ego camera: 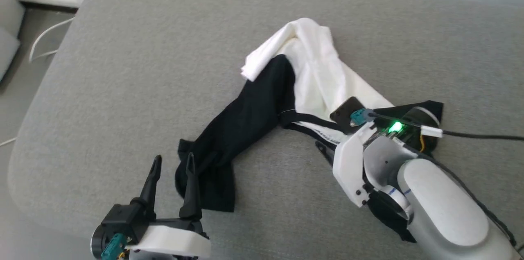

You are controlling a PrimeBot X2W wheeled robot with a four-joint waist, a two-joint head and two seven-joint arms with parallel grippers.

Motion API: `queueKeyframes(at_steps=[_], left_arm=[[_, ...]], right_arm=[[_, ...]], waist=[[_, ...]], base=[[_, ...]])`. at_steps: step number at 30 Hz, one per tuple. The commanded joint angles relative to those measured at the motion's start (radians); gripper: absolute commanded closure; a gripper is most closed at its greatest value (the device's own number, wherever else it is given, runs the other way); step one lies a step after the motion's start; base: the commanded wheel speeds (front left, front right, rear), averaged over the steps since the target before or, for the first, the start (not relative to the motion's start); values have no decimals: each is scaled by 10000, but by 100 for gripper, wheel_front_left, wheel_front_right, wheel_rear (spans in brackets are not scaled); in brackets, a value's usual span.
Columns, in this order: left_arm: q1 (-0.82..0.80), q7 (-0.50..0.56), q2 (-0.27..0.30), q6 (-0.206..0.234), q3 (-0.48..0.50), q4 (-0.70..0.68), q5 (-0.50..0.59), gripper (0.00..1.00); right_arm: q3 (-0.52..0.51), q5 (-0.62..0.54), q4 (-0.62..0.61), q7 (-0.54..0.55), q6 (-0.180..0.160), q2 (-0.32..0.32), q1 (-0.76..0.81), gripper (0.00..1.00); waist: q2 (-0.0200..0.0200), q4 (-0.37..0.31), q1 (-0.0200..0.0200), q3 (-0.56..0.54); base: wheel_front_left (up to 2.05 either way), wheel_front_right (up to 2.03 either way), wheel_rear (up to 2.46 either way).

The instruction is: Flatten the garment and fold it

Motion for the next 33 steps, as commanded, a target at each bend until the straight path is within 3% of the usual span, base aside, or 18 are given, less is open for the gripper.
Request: queueKeyframes(at_steps=[1,7,16,17,18,19,20,28,33], left_arm=[[-194,-47,-63,-106,8,56,63,0],[-399,-47,-248,-333,4,330,101,0],[-548,-47,-427,-554,56,562,173,0],[-570,-47,-441,-575,63,586,171,0],[-595,-47,-455,-597,69,610,170,0],[-626,-47,-468,-618,78,629,168,0],[-654,-47,-479,-636,90,647,166,0],[-649,-47,-522,-759,284,813,221,0],[-500,-47,-532,-796,335,912,275,0]], right_arm=[[63,151,158,43,-7,39,-137,0],[675,107,1069,-50,-7,-139,-457,0],[192,-350,2535,-299,-7,-33,-764,0],[162,-411,2666,-347,-7,-8,-795,7],[116,-454,2780,-412,-7,33,-825,57],[85,-490,2870,-490,-7,76,-860,87],[83,-486,2922,-567,-7,139,-889,100],[453,908,1778,-862,-7,708,-1155,100],[690,2000,326,-233,-7,356,-374,100]], waist=[[-1,279,-2,179],[-1,685,-2,343],[-1,1008,-2,616],[-1,1019,-2,653],[-1,1026,-2,695],[-1,1027,-2,729],[-1,1023,-2,757],[-1,593,-2,575],[-1,158,-2,78]], base=[[0,0,0],[0,0,0],[0,0,0],[0,0,0],[0,0,0],[0,0,0],[0,0,0],[0,0,0],[0,0,0]])
